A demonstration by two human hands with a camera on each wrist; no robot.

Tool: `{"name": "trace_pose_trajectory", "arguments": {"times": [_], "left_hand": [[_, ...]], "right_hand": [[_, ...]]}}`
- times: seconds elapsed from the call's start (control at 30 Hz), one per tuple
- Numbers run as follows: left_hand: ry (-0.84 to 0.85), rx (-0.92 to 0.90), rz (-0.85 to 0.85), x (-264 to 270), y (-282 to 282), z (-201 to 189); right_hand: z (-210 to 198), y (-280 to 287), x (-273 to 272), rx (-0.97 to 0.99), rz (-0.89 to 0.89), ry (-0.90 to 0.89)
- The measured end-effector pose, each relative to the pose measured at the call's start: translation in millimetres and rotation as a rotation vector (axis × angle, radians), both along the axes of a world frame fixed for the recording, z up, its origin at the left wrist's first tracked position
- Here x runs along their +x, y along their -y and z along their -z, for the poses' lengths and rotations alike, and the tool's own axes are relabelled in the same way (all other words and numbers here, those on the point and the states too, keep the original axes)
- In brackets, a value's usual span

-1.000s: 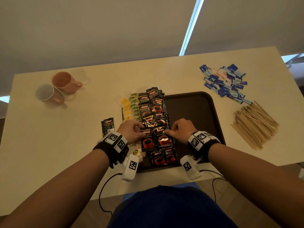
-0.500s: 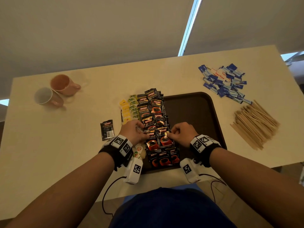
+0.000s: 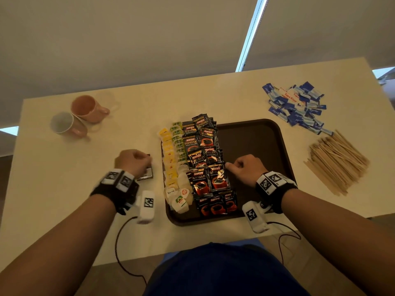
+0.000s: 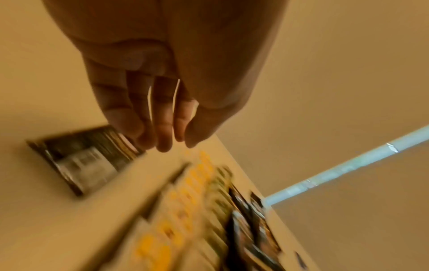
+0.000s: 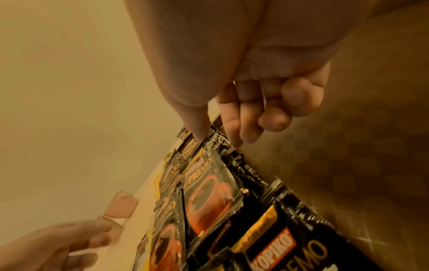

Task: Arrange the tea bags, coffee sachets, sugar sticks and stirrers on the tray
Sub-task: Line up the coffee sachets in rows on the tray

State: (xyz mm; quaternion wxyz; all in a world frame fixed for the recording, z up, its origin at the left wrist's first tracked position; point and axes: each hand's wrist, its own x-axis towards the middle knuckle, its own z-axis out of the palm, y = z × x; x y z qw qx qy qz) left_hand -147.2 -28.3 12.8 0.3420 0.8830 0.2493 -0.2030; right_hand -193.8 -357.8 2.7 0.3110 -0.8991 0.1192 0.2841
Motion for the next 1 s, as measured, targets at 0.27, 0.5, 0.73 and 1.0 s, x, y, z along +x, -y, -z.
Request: {"name": "trace_pose_trajectory", "arguments": {"times": [0.27, 0.5, 0.73, 1.0], "left_hand": [[-0.134, 0.250, 0.433, 18.5, -34.6, 42.4], [-0.126, 0.391, 0.649, 24.0, -25.6, 58.0], [-0.015, 0.198, 0.453, 27.9, -28.7, 20.1], [0.284, -0.423, 0.715, 50.5, 44.9, -79.0]], "right_hand": [[3.6, -4.6, -6.5, 0.005, 0.019, -0.016], [6.0, -5.1, -5.9, -0.004, 0.050, -0.037], [-12.2, -6.4, 5.3, -0.002, 0.095, 0.102], [-63.4, -55.3, 46.6, 0.507, -0.069, 0.064]]}}
